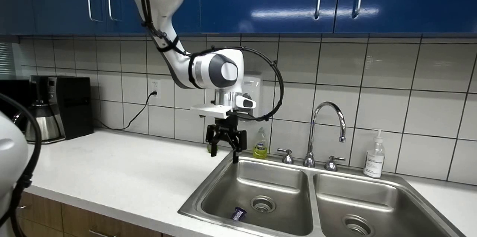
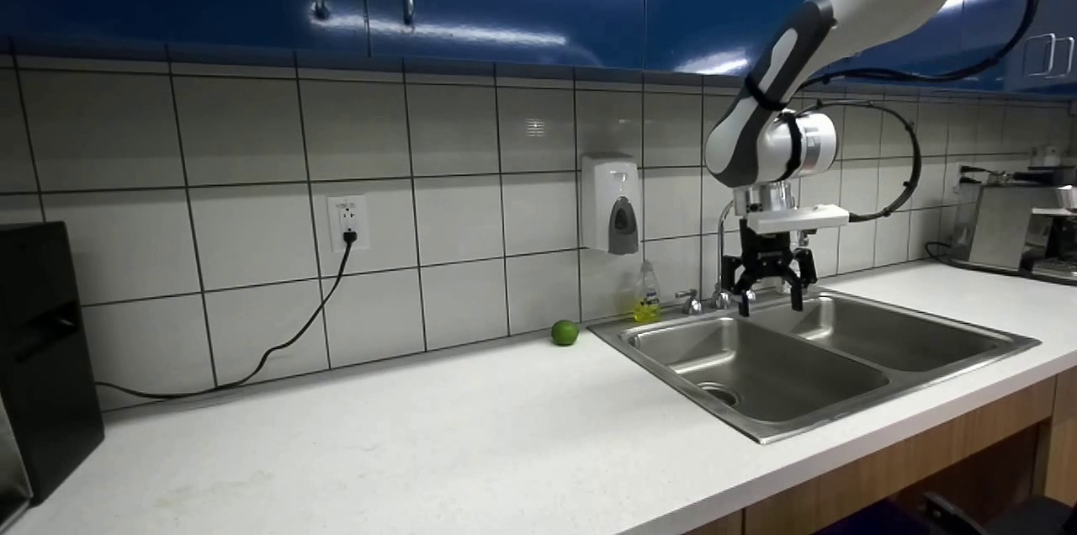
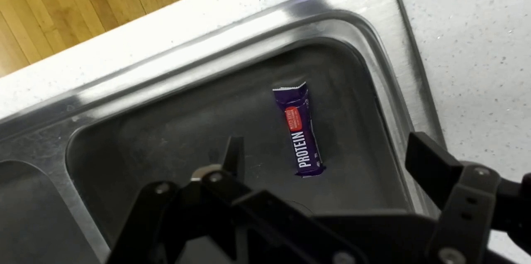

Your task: Take the purple snack out of the sink on the left and put it on the countertop.

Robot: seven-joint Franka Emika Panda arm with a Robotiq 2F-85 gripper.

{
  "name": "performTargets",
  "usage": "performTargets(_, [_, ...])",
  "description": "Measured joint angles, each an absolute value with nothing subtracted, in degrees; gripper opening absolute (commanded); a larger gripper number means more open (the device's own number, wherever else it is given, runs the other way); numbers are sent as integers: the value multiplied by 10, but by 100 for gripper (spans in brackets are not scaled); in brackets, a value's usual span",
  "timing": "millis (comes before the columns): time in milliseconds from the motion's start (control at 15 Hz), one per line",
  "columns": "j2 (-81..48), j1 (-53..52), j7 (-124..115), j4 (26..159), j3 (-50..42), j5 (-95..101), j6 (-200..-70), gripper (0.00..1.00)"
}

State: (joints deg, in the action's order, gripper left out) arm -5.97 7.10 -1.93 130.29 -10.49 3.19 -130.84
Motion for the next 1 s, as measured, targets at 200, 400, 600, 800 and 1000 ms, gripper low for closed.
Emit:
performTargets(200, [-125, 77, -15, 1270, -105, 29, -1337, 100])
performTargets(400, [-188, 82, -9, 1232, -105, 19, -1357, 100])
performTargets(600, [-246, 88, -8, 1192, -104, 14, -1369, 100])
performTargets(800, [-298, 92, -8, 1155, -103, 13, -1373, 100])
performTargets(1000, [-341, 94, -8, 1123, -103, 13, -1374, 100])
